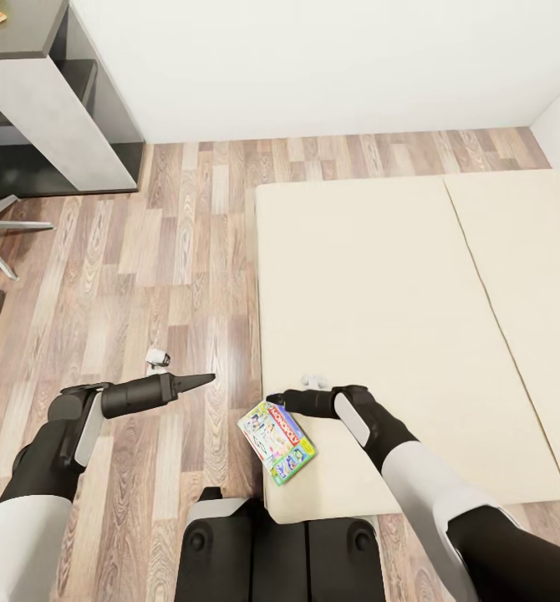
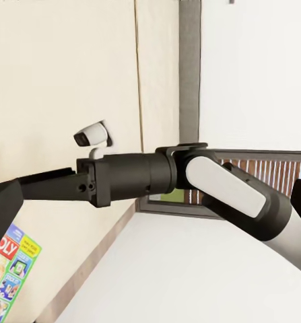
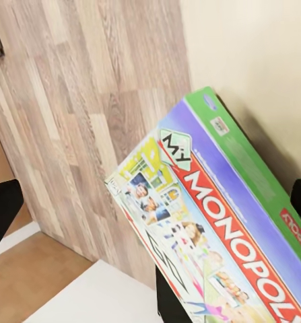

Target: Put all the toys in the child's room - the three board games (two on the bed and one on the table), the two jigsaw puzzles on the table, and the tennis ball on the table - inside the toy box on the table in the child's room.

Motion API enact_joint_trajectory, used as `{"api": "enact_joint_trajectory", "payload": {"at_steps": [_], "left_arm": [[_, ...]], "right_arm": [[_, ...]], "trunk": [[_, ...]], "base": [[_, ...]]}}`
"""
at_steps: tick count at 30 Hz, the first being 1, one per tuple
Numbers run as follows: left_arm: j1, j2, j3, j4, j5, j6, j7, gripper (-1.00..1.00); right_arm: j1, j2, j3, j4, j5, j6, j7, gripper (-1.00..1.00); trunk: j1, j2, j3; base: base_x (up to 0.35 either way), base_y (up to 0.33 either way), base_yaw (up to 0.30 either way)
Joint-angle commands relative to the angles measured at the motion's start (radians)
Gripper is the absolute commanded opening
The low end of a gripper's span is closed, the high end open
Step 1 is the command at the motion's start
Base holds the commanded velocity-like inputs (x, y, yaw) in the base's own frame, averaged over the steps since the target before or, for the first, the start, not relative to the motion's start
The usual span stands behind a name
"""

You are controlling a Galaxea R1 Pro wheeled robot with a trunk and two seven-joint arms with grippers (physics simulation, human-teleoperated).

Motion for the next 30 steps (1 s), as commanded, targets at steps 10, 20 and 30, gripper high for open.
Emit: {"api": "enact_joint_trajectory", "payload": {"at_steps": [10,20,30], "left_arm": [[0.000,0.016,0.002,0.000,0.003,0.009,-0.002,1.00],[0.000,0.029,0.000,0.000,0.005,0.008,0.004,1.00],[0.000,0.035,0.023,0.003,0.003,0.009,0.004,1.00]], "right_arm": [[0.017,-0.001,0.000,-0.043,-0.002,0.008,0.000,1.00],[0.085,-0.002,0.001,-0.132,0.000,0.006,-0.002,1.00],[0.141,-0.004,-0.001,-0.210,0.000,0.003,-0.005,1.00]], "trunk": [[0.001,-0.002,-0.001],[0.001,-0.002,0.009],[0.001,-0.002,0.025]], "base": [[0.000,0.000,0.000],[0.000,0.000,0.000],[0.000,0.000,0.000]]}}
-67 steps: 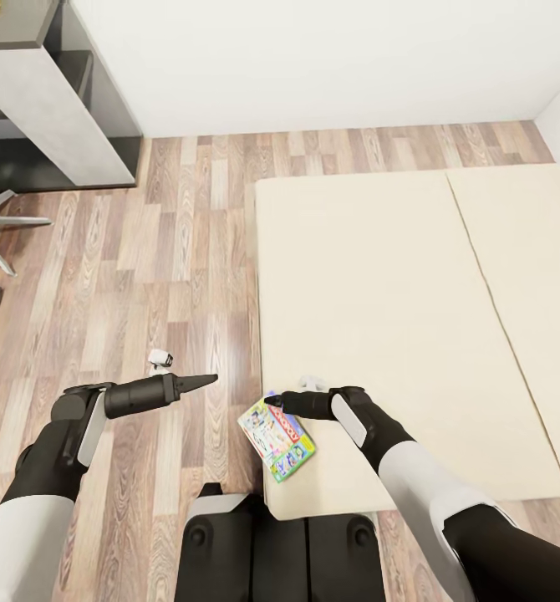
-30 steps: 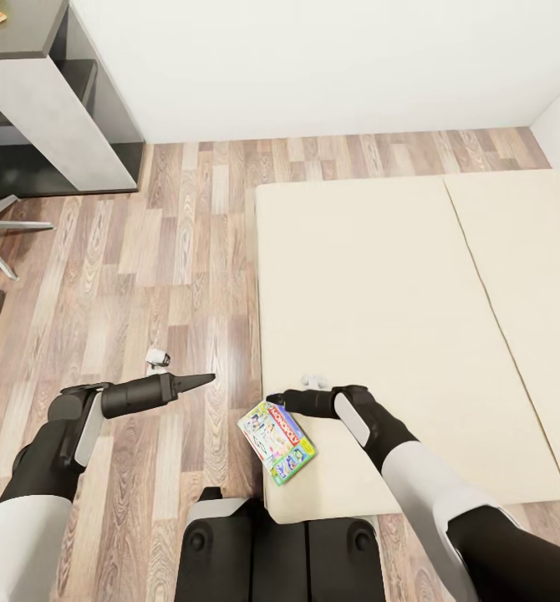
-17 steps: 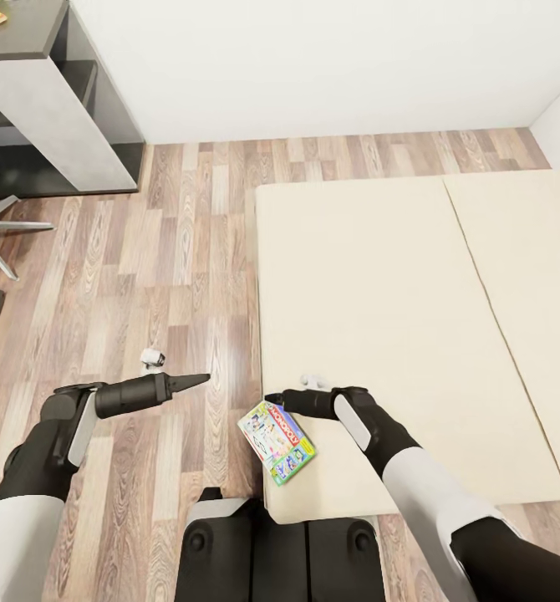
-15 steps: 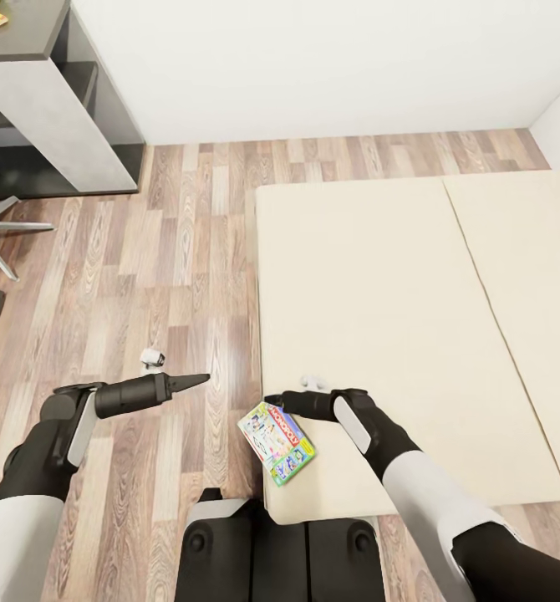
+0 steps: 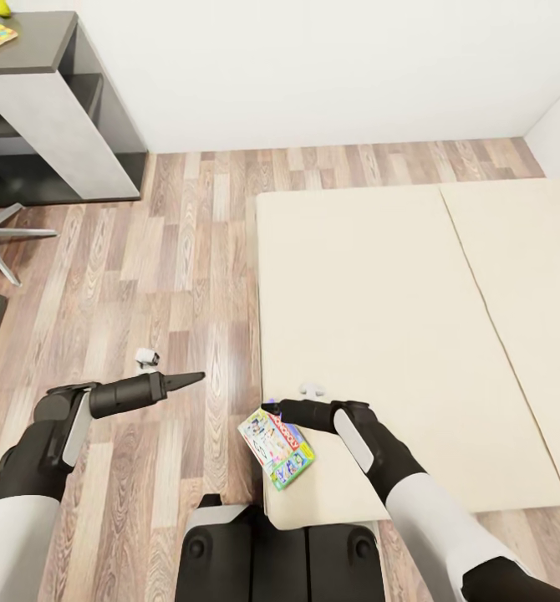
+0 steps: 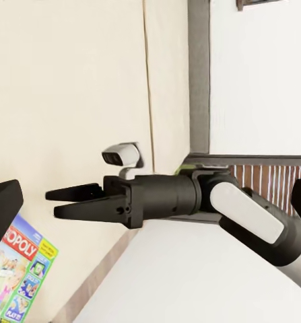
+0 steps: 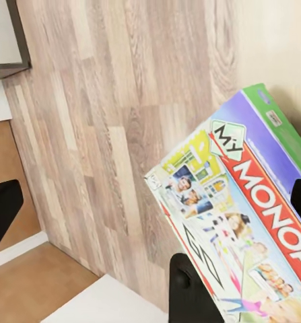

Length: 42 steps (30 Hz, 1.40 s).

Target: Put all the toys in the child's room - the three board games (two on the bed and one on the table), the two jigsaw puzzles on the table, and the tennis ball on the table - inside the toy box on the table in the child's room.

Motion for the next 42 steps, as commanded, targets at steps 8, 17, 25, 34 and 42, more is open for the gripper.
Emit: {"api": "enact_joint_trajectory", "payload": {"at_steps": [8,17,25,34,42], "left_arm": [[0.001,0.014,0.012,0.003,-0.001,0.007,-0.002,1.00],[0.005,0.064,0.024,0.012,-0.018,0.006,0.027,1.00],[0.007,0.124,0.054,0.058,-0.033,-0.061,0.063,1.00],[0.007,0.145,0.064,0.097,-0.035,-0.077,0.081,1.00],[0.007,0.149,0.067,0.102,-0.037,-0.079,0.083,1.00]], "right_arm": [[0.021,-0.002,-0.001,-0.025,-0.003,0.004,0.001,1.00],[0.035,-0.025,-0.020,-0.031,-0.005,0.005,0.004,1.00],[0.061,-0.077,-0.063,-0.070,-0.008,0.006,0.020,1.00],[0.183,-0.120,-0.178,-0.252,-0.011,0.012,0.106,1.00],[0.243,-0.124,-0.238,-0.344,-0.011,0.016,0.127,1.00]], "trunk": [[0.001,-0.001,0.012],[0.001,-0.001,0.027],[0.001,-0.001,0.040],[0.001,-0.001,0.054],[0.001,-0.001,0.067]], "base": [[0.000,0.000,0.000],[0.000,0.000,0.000],[0.000,0.000,0.000],[0.000,0.000,0.000],[0.000,0.000,0.000]]}}
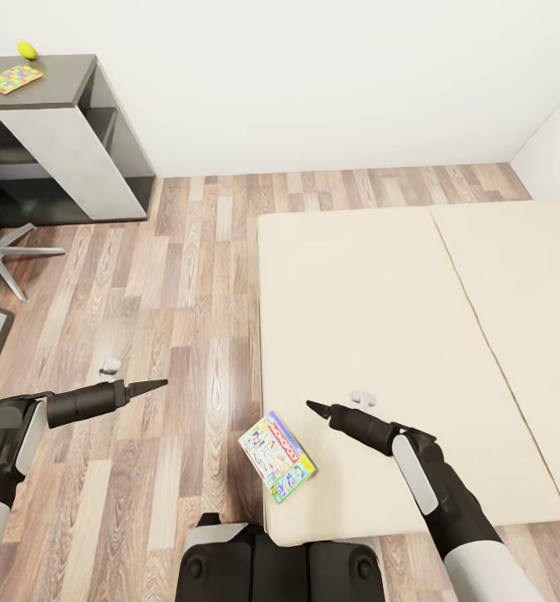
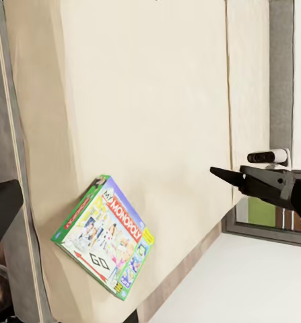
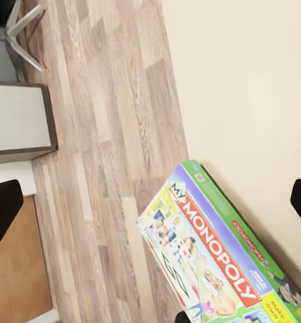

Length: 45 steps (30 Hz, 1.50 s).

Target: Put all the toys in the child's room - the three board games (two on the bed and one on the table), the two jigsaw puzzles on the table, and the tennis ball on the table - inside the toy box on the table in the child's room.

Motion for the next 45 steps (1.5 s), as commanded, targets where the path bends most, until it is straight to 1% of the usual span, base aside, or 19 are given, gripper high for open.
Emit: {"api": "enact_joint_trajectory", "payload": {"at_steps": [1,45], "left_arm": [[0.000,0.000,0.000,0.000,0.002,0.008,-0.002,1.00],[-0.002,0.001,0.001,0.001,0.002,0.008,-0.003,1.00]], "right_arm": [[0.001,-0.001,-0.001,-0.004,-0.005,0.005,0.000,1.00],[0.008,0.006,-0.005,-0.015,-0.004,-0.006,-0.001,1.00]], "trunk": [[0.001,-0.001,0.001],[0.001,-0.001,0.072]], "base": [[0.000,0.000,0.000],[0.000,0.000,0.000]]}}
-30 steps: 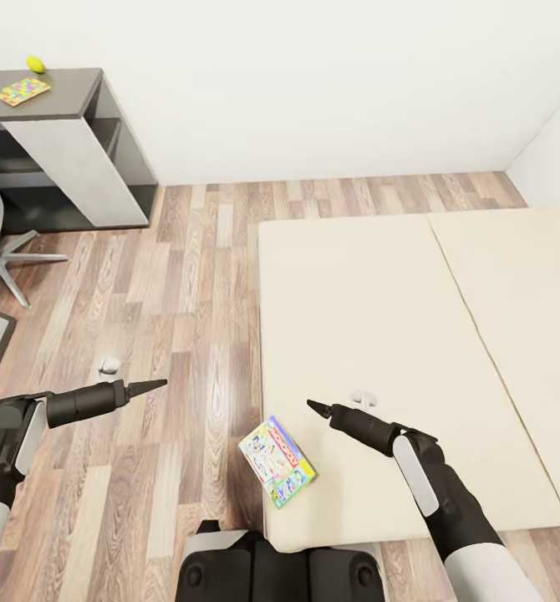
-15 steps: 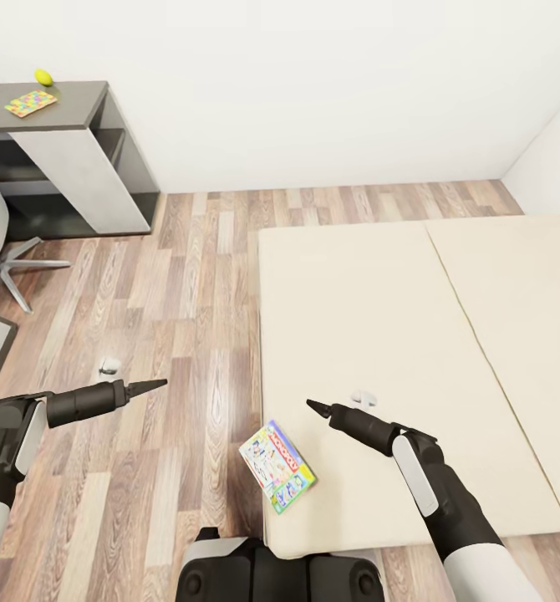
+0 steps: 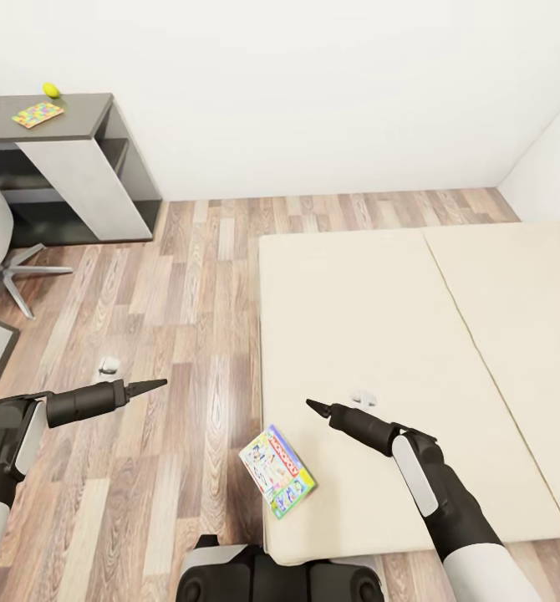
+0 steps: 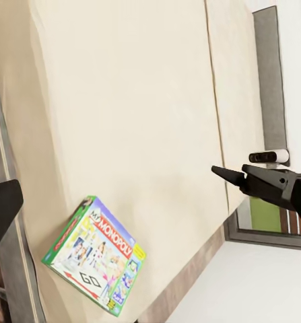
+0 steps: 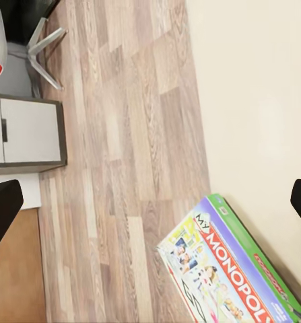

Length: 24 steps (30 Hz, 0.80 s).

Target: Put all the toys in the child's room - the three board games (two on the bed and one on the table), the two jigsaw puzzles on the table, and the tennis ball on the table - inside the toy box on the table in the child's room.

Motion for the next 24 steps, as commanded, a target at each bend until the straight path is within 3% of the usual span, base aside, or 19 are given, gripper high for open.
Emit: {"api": "enact_joint_trajectory", "payload": {"at_steps": [1,24], "left_arm": [[0.000,0.000,0.000,0.000,0.002,0.008,-0.001,1.00],[0.000,0.000,-0.001,0.000,0.002,0.008,-0.001,1.00]], "right_arm": [[0.000,0.000,0.001,-0.001,-0.005,0.005,-0.001,1.00],[0.000,0.000,0.001,-0.001,-0.005,0.005,-0.001,1.00]], "trunk": [[0.001,-0.001,0.001],[0.001,-0.001,0.038]], "base": [[0.000,0.000,0.000],[0.000,0.000,0.000]]}}
